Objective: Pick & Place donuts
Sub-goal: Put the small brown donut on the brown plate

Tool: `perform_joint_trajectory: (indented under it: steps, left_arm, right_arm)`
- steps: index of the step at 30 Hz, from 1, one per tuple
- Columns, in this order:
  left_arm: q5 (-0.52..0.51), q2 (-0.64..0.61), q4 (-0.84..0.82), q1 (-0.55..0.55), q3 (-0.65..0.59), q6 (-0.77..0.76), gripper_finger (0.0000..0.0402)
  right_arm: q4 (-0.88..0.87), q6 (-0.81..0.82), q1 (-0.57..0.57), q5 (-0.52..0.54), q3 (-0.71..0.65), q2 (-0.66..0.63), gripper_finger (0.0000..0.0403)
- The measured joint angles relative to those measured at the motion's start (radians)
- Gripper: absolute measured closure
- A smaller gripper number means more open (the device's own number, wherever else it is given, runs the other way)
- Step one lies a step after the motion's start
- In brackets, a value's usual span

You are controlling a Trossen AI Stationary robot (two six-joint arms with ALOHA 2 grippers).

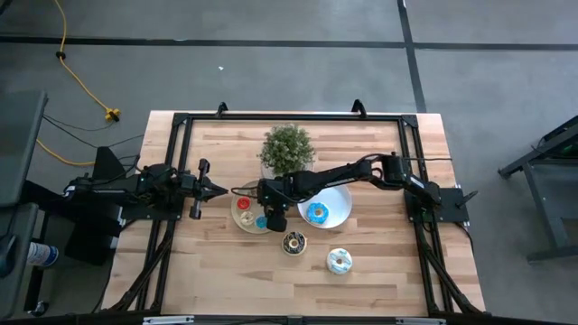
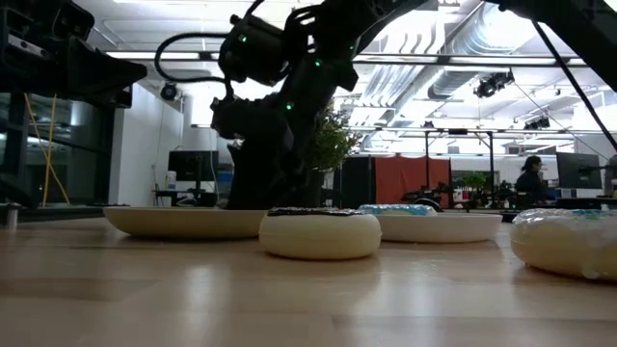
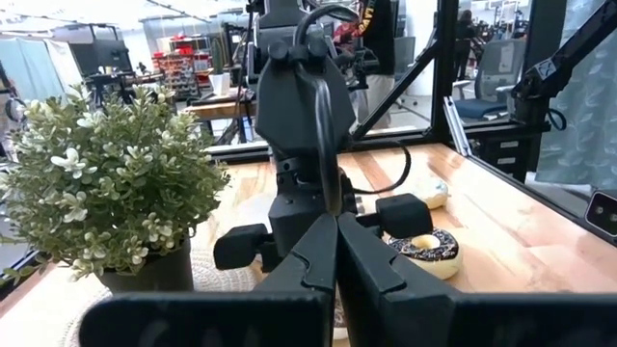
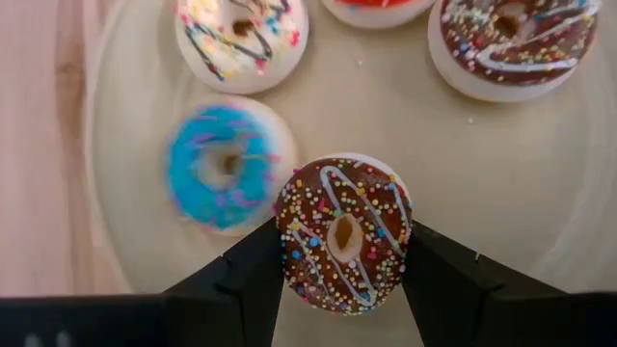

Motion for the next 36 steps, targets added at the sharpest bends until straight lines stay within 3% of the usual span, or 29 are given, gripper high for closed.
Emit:
perform_joint_trajectory:
  steps: [36]
  left_arm:
    - [0.001,0.000,0.000,0.000,0.000,0.000,0.0401]
  right_arm:
    - [-0.002,-0.053,0.000,0.000,0.000,0.002,0.0221]
